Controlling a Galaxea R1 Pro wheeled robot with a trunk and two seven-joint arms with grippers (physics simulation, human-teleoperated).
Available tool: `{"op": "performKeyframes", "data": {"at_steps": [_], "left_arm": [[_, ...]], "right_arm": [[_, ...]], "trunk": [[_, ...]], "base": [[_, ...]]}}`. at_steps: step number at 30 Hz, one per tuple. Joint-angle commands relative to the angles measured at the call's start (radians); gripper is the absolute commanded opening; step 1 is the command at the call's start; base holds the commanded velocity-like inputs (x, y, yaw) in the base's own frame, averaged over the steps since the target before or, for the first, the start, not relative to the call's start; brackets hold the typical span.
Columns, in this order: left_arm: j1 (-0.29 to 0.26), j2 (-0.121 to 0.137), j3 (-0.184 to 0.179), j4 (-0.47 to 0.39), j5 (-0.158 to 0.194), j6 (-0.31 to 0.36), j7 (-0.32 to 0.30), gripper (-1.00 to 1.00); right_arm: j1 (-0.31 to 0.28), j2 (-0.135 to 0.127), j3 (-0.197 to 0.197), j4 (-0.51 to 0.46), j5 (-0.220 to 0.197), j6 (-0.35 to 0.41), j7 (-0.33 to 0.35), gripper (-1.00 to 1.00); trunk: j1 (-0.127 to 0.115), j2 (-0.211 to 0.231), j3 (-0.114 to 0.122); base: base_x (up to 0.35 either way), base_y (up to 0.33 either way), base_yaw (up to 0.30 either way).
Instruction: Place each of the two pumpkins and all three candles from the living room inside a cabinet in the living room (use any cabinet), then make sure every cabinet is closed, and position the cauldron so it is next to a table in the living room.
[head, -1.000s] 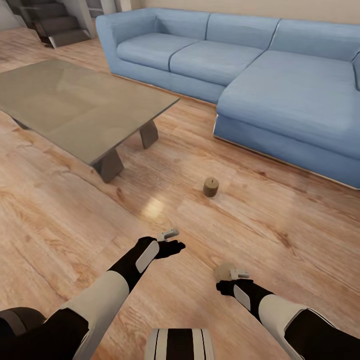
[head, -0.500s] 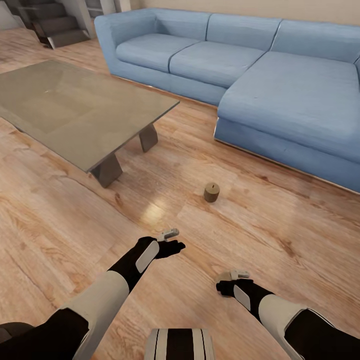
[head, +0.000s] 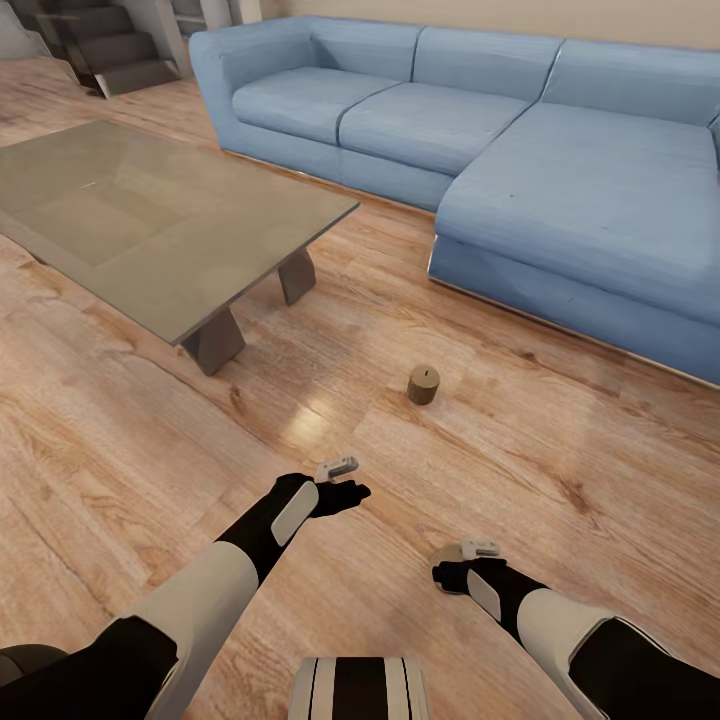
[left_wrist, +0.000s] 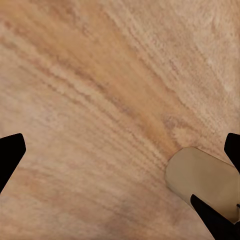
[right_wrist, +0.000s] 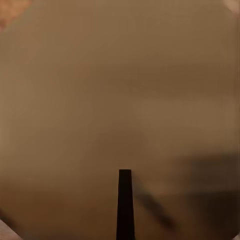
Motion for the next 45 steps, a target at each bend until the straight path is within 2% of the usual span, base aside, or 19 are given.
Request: {"op": "performKeyframes", "data": {"at_steps": [1,30,45], "left_arm": [[0.0,0.0,-0.002,-0.001,0.01,0.002,0.009,1.0],[0.0,0.0,-0.002,-0.001,0.01,0.004,0.009,1.0],[0.0,0.0,-0.002,-0.001,0.01,0.004,0.009,1.0]], "right_arm": [[0.0,0.0,0.009,-0.002,-0.01,0.005,-0.005,-1.0],[0.0,0.0,0.009,-0.003,-0.01,-0.002,-0.004,-1.0],[0.001,0.0,0.009,-0.003,-0.01,-0.004,-0.004,-1.0]], "trunk": [[0.0,0.0,-0.001],[0.0,0.0,-0.001],[-0.007,0.003,0.059]], "base": [[0.0,0.0,0.0],[0.0,0.0,0.0],[0.0,0.0,0.0]]}}
